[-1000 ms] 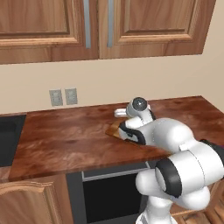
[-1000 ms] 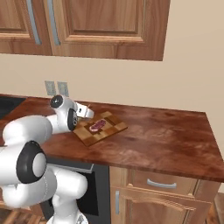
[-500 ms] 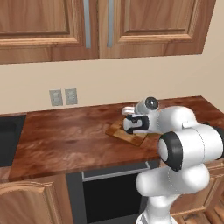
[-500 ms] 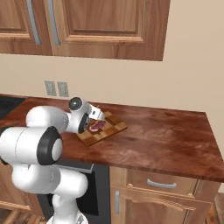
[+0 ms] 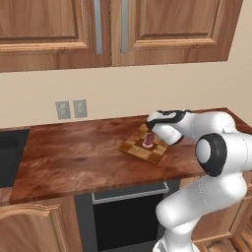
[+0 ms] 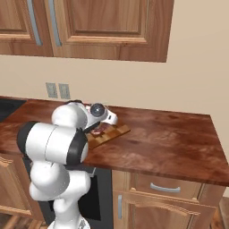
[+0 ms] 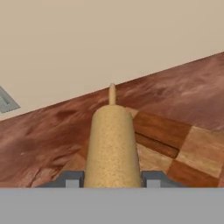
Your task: Open the cabinet, retrieve the rolling pin, and place it next to the meat on the cutting board to prepare for tenderizing.
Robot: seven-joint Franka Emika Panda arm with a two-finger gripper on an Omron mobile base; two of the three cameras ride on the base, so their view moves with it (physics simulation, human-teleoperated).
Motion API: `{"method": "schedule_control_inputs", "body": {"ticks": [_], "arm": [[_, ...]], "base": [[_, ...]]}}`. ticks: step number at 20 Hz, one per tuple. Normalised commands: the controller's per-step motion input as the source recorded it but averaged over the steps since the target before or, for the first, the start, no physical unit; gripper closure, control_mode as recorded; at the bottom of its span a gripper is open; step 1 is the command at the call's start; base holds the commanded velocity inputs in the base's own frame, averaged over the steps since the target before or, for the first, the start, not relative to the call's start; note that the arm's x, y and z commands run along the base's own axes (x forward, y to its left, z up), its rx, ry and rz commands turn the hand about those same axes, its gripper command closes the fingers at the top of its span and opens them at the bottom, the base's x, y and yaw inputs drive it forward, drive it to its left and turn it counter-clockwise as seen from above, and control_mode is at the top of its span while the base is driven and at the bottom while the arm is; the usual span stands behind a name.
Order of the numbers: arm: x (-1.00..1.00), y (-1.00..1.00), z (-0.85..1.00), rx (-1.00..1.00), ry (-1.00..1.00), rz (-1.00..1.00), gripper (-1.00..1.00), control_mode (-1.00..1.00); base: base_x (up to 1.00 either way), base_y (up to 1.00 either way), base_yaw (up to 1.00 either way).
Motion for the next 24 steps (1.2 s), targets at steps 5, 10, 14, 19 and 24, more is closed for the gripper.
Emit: {"method": "schedule_control_inputs", "body": {"ticks": [5,10,14,19,24], "arm": [[0.01,-0.41,-0.18,-0.02,-0.05,0.08,1.0,-1.0],[0.11,-0.13,-0.28,-0.11,-0.01,0.07,1.0,-1.0],[0.25,-0.11,-0.05,-0.09,0.0,0.05,1.0,-1.0],[0.25,-0.14,0.0,-0.03,0.0,0.04,1.0,-1.0],[0.25,-0.21,-0.01,0.0,0.0,0.05,1.0,-1.0]], "base": [[0.0,0.0,0.0],[0.0,0.0,0.0],[0.0,0.0,0.0],[0.0,0.0,0.0],[0.0,0.0,0.0]]}}
